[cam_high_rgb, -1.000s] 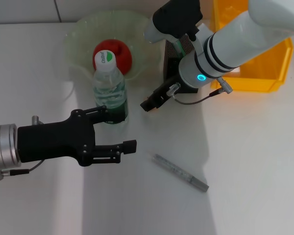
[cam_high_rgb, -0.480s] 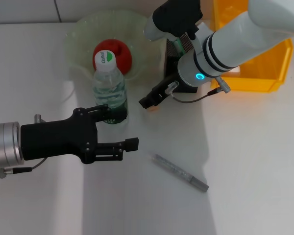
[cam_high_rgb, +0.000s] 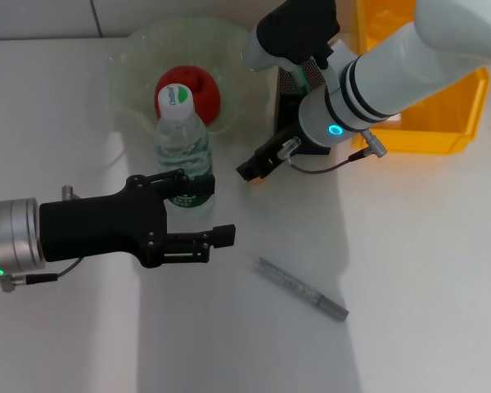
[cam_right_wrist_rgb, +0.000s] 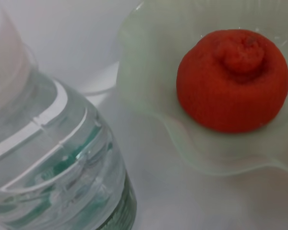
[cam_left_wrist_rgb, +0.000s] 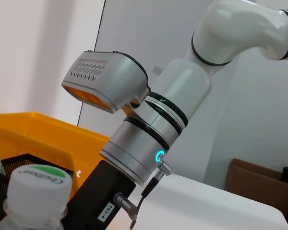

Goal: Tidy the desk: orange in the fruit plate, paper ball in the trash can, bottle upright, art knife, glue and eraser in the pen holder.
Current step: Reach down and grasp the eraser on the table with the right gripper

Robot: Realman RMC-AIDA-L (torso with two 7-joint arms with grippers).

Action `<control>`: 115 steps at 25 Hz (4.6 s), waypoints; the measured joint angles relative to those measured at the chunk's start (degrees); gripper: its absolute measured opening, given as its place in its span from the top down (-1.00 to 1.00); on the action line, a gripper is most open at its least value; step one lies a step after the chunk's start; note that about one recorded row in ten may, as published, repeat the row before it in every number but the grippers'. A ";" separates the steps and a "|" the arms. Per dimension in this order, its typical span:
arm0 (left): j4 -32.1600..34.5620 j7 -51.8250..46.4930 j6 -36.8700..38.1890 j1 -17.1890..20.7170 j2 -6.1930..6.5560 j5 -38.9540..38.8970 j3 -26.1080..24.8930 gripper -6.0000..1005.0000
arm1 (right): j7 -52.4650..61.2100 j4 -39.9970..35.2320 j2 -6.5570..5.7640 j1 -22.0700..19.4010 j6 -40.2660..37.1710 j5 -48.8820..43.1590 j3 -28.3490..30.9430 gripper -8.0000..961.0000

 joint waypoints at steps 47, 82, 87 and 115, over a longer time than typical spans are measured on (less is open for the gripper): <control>-1.07 0.62 0.82 -0.24 -0.09 0.00 0.00 -0.68 | 0.09 -9.16 -0.38 -5.87 -5.40 -0.62 0.87 0.54; -1.77 1.32 1.19 0.36 -0.18 0.00 0.00 -0.68 | 2.44 -8.49 0.00 -4.97 -2.43 -0.01 -3.47 0.22; -1.77 1.41 1.19 0.40 -0.17 0.00 0.00 -0.68 | 3.40 -8.57 0.00 -4.86 -1.97 -0.41 -4.49 0.22; -2.12 1.87 1.19 0.59 -0.17 0.00 0.00 -0.68 | 3.60 -9.70 -0.20 -5.47 -2.27 -0.62 -4.39 0.07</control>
